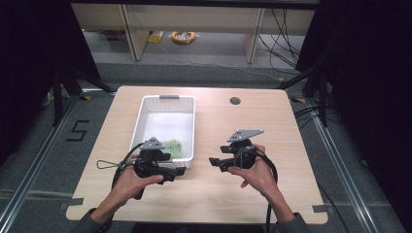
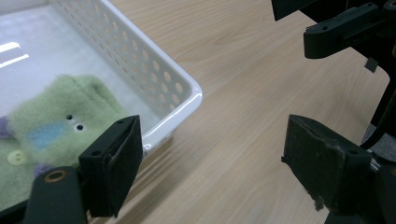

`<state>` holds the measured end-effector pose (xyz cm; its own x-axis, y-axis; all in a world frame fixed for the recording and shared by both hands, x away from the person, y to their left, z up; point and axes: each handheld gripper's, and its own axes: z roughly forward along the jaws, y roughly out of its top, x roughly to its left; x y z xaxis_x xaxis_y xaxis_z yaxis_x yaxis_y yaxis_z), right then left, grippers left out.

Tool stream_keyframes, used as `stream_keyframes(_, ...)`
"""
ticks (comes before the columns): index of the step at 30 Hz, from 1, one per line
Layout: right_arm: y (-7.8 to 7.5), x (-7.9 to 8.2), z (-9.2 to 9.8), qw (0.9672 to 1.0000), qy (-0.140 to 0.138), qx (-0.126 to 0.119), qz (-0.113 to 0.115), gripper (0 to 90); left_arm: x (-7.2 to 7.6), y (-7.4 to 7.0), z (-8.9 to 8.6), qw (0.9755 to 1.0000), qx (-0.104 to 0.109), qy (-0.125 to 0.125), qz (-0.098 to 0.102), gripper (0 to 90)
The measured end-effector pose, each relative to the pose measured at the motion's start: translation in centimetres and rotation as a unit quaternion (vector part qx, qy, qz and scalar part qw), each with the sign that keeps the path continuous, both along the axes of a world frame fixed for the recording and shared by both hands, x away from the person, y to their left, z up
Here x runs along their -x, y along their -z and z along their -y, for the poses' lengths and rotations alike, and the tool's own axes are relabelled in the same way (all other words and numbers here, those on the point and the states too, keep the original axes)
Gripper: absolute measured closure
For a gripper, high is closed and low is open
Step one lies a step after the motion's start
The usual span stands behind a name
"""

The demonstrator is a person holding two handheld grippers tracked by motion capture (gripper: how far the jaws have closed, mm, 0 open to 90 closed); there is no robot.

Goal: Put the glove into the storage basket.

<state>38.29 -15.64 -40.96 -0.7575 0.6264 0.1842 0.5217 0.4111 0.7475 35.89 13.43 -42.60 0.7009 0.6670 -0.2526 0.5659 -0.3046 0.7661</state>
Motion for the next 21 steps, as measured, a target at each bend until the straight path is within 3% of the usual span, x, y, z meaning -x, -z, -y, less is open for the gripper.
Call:
stream_keyframes(7, 1.6, 0.6, 1.3, 1.0000, -0.004, 0.005, 0.002, 35.8, 0.9, 0.7, 0.3, 1.0000, -0.005, 0.005, 0.003, 19.7)
stream_keyframes(11, 2.2, 0.9, 2.0, 0.9998, 0.005, 0.013, -0.013, 35.5, 1.5, 1.2, 0.6, 0.9999, -0.004, 0.013, 0.002, 19.7)
stream_keyframes(12, 2.5, 0.9, 2.1, 0.9999, 0.003, 0.012, -0.003, 35.3, 1.7, 1.4, 0.5, 0.9998, -0.005, 0.018, 0.000, 19.7)
stream_keyframes(14, 2.7, 1.4, 2.3, 0.9997, 0.012, 0.007, -0.020, 35.0, 2.1, 1.7, 0.6, 0.9999, 0.000, 0.017, -0.002, 19.7)
stream_keyframes(21, 3.4, 2.2, 3.5, 0.9998, 0.011, 0.010, -0.009, 32.2, 3.2, 3.2, 0.8, 0.9998, -0.005, 0.020, -0.001, 19.7)
